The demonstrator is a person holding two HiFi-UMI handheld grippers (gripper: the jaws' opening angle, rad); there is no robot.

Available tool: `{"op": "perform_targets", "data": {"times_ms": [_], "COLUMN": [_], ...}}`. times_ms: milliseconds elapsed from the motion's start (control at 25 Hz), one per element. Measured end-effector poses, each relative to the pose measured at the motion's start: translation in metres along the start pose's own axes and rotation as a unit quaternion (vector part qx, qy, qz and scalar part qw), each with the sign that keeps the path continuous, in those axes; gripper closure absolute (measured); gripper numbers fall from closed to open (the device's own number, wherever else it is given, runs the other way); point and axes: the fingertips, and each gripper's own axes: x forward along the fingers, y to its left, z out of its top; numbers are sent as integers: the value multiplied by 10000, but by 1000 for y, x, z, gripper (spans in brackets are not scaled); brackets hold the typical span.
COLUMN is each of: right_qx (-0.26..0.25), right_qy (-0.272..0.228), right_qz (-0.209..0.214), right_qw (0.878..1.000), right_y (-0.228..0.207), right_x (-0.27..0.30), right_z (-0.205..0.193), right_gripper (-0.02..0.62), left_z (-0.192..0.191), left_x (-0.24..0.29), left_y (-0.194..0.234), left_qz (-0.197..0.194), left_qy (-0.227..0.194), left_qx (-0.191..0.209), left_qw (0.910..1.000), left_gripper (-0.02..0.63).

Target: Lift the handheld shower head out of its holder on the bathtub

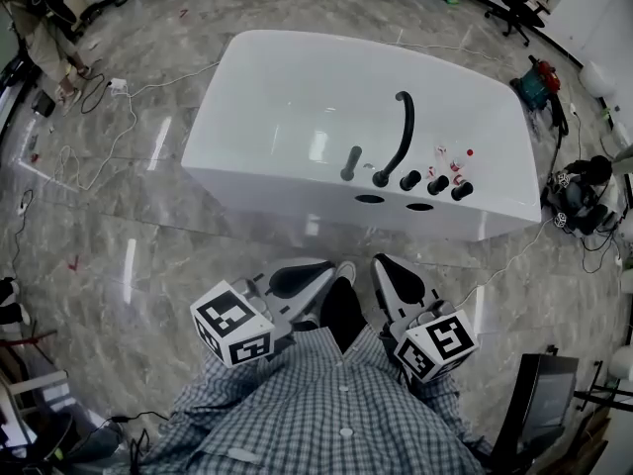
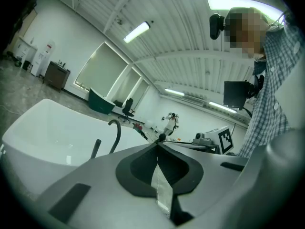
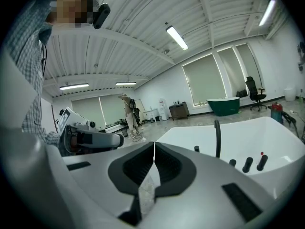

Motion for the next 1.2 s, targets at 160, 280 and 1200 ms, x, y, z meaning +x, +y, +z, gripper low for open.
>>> {"op": "perform_targets", "data": {"times_ms": [160, 280, 1200], "right_qx": [-56, 20, -192], "right_qy": [124, 238, 878], "right_qz": [100, 177, 721], "right_qw": [9999, 9996, 9933], "right_y": [-36, -65, -201], "right_x": [20, 37, 162], "right_z": [7, 16, 15], "right_gripper": [577, 577, 577], "left_z": [11, 20, 39], "left_x": [34, 62, 163], "left_y": [24, 43, 174], "left_qz": [60, 162, 846], "left_qy": [23, 90, -34], "left_qx": [-103, -109, -549], "left_qw": [9999, 9998, 9949], "left_gripper": [597, 597, 597]}}
